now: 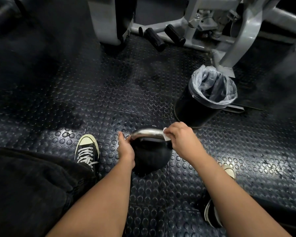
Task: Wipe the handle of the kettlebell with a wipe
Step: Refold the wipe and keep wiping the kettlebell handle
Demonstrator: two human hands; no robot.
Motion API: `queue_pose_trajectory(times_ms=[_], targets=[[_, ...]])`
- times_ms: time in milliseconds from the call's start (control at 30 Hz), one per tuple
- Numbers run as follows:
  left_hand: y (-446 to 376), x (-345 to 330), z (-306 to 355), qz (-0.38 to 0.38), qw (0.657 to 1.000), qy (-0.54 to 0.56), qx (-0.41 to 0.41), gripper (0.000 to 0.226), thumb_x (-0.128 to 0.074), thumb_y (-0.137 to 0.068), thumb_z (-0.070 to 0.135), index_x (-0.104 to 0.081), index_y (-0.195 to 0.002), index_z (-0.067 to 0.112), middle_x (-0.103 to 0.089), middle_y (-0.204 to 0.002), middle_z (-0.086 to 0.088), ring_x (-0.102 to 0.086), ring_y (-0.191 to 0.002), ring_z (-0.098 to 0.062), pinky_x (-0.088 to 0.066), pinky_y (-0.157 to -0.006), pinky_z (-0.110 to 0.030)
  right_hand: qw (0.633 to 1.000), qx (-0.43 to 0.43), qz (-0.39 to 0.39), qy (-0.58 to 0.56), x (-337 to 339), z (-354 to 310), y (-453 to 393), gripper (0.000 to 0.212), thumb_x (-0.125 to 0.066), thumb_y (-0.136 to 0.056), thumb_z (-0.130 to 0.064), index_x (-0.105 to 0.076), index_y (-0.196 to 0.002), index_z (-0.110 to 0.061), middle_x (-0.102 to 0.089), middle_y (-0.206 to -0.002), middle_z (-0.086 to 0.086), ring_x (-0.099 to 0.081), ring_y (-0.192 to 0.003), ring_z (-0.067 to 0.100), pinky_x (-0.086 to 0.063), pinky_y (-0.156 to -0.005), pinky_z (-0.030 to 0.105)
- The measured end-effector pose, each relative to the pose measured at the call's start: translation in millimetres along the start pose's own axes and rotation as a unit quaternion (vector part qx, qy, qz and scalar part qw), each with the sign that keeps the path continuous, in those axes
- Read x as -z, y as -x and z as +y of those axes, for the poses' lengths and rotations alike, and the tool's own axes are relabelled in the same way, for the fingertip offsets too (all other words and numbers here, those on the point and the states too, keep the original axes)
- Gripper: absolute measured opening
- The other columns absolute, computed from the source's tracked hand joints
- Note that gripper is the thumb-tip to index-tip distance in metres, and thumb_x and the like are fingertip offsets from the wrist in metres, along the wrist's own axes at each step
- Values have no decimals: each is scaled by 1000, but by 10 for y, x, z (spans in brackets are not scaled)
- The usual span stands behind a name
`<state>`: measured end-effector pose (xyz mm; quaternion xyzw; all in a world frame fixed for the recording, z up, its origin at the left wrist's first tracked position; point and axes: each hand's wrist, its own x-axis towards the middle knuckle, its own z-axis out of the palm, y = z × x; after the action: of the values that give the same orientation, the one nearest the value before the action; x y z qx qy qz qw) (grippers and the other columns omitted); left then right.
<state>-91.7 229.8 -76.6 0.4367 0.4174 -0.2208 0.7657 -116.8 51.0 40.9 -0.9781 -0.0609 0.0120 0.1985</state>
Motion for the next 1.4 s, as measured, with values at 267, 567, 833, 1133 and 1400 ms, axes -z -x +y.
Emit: queue_pose_trajectory(times_ms=[267, 567, 833, 1133, 1400], targets=[[-60, 22, -24, 6, 1000, 6, -3, 92, -35, -71, 91, -74, -121, 24, -73, -120, -13, -66, -114, -35, -47, -106, -60, 997, -11, 76, 17, -145, 20, 51, 14, -68, -89, 0, -76, -98, -5, -68, -92, 5, -58, -88, 25, -46, -80, 25], [-63, 28, -31, 1, 1000, 0, -9, 91, -34, -74, 92, -74, -120, 23, -74, -117, -13, -67, -111, -35, -49, -103, -59, 995, -20, 91, 19, -157, 35, 76, 23, -70, -82, 8, -76, -101, -5, -68, -95, 5, -59, -90, 26, -49, -82, 28], [-132, 44, -55, 14, 1000, 2, -8, 91, -37, -69, 93, -75, -114, 23, -75, -115, -12, -68, -109, -35, -50, -102, -59, 993, -59, 98, 2, -174, 71, 75, 20, -64, -86, 6, -75, -100, -4, -68, -95, 6, -58, -93, 26, -44, -86, 26], [-204, 64, -88, 19, 1000, 1, -9, 101, -38, -53, 99, -76, -114, 29, -74, -116, -11, -67, -111, -35, -49, -103, -60, 991, -87, 91, -34, -155, 67, 107, 18, -59, -94, -2, -73, -102, -9, -66, -102, 0, -54, -101, 18, -37, -89, 19], [-265, 64, -101, 20, 1000, -2, -7, 99, -39, -55, 100, -77, -114, 29, -74, -119, -11, -67, -112, -34, -48, -105, -59, 995, 0, 102, -1, -268, 50, 221, 16, -68, -86, 6, -72, -101, 1, -65, -98, 9, -57, -91, 27, -44, -86, 25]])
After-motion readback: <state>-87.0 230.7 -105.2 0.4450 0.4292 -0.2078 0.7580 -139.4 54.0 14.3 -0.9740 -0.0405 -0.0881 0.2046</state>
